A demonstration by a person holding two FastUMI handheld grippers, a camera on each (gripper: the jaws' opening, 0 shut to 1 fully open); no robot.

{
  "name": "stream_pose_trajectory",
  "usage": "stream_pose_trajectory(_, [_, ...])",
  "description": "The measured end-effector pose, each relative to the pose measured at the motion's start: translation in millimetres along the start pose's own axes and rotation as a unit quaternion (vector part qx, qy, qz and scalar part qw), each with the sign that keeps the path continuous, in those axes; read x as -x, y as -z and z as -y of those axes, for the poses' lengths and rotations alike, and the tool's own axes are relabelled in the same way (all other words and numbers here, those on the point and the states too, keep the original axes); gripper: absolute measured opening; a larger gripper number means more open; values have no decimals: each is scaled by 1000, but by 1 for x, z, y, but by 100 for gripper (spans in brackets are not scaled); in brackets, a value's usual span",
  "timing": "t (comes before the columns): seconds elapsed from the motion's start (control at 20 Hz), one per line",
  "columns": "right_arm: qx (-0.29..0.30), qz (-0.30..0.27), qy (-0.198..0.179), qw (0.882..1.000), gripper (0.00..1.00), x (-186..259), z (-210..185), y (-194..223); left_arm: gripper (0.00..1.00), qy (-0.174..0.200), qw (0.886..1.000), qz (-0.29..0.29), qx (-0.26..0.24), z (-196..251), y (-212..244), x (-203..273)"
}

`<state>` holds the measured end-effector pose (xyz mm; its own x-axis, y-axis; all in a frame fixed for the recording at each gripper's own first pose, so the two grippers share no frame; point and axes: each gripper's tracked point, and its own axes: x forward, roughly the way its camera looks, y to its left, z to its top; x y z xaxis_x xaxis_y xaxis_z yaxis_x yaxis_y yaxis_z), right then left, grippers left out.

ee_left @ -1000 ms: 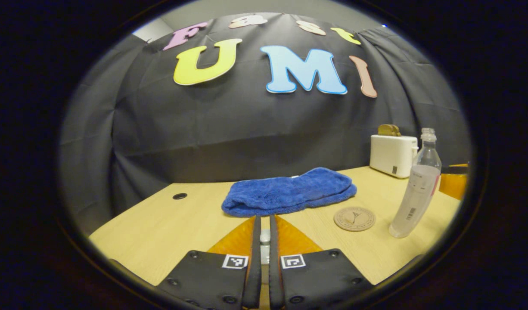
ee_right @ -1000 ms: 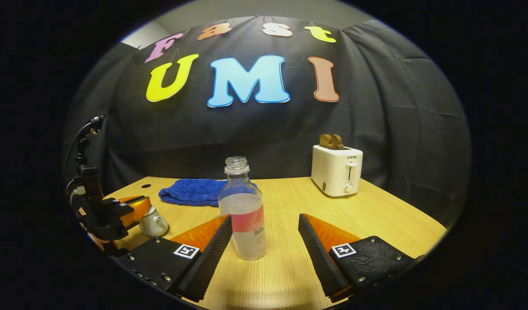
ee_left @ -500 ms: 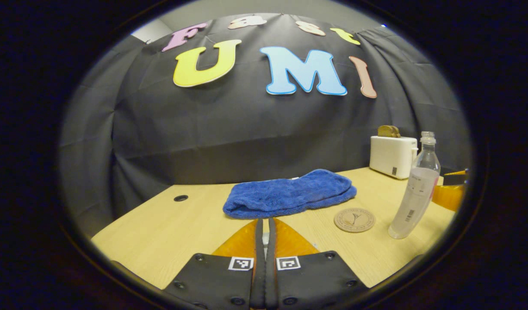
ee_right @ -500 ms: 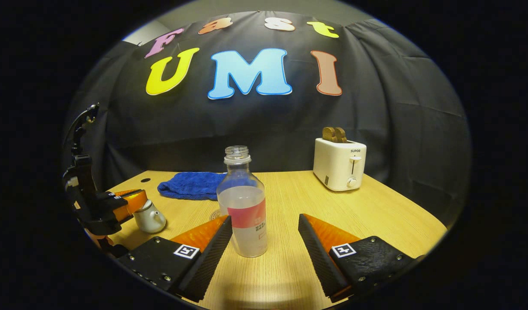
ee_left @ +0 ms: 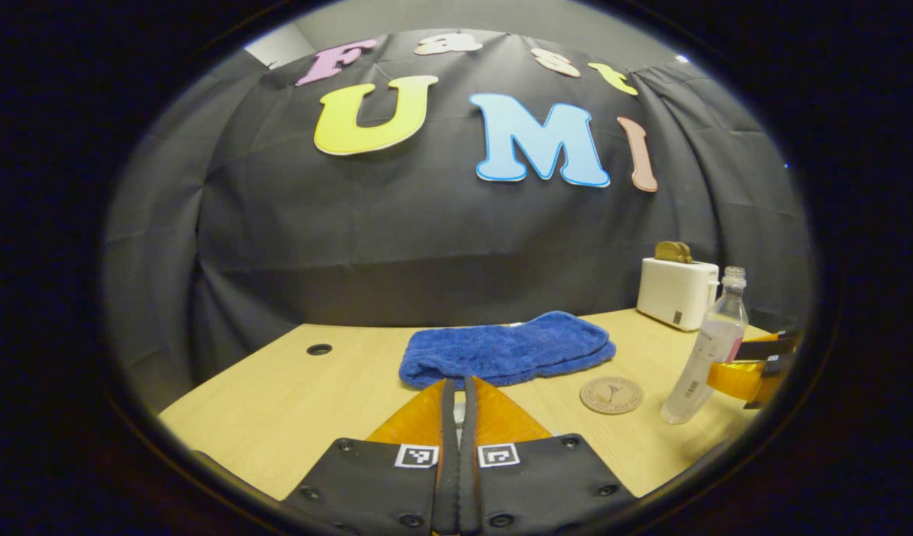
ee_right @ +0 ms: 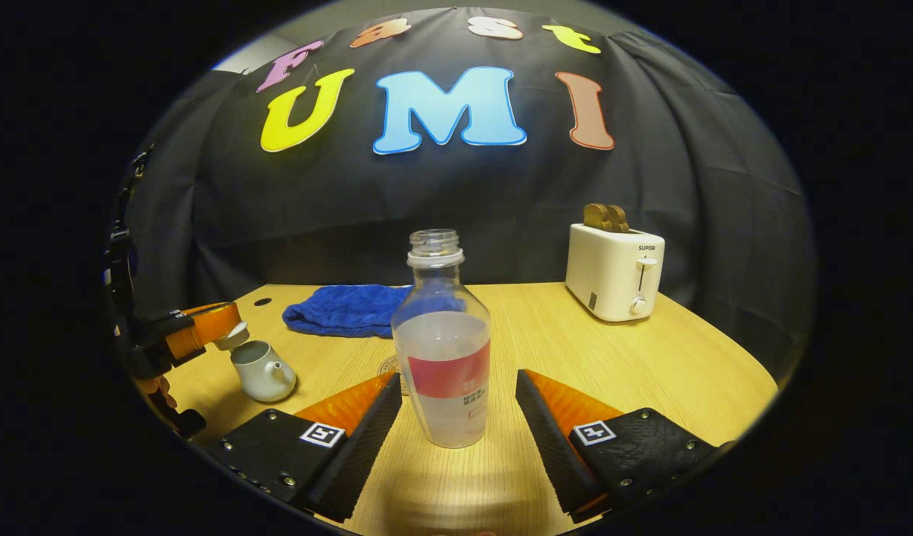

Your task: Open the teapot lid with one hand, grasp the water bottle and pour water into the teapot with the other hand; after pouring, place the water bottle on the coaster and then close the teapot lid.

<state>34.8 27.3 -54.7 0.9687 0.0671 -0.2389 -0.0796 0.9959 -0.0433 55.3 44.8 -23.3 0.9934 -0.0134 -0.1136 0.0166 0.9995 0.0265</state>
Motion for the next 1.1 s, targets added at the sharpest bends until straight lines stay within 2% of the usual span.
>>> stream_pose_trajectory(0.35, [-1, -38, 6, 999, 95, -22, 0, 16, 5, -22, 1000, -11, 20, -37, 9, 10])
stream_pose_trajectory(0.4, [-2, -41, 7, 999, 93, -22, -1, 16, 6, -24, 999, -12, 26, -42, 11, 11])
stream_pose_trajectory(0.5, [6, -44, 10, 999, 80, -23, 0, 17, 6, -29, 999, -14, 31, -50, 14, 14])
stream_pose_trajectory(0.65, [29, -51, 18, 998, 77, -23, 0, 15, 6, -35, 999, -18, 37, -62, 19, 18])
stream_pose_trajectory(0.9, [137, -47, 39, 989, 77, -25, -10, -2, 5, -43, 998, -21, 40, -74, 23, 30])
stream_pose_trajectory(1.1, [252, -41, 49, 966, 77, -31, -26, -15, 5, -48, 998, -23, 46, -84, 28, 41])
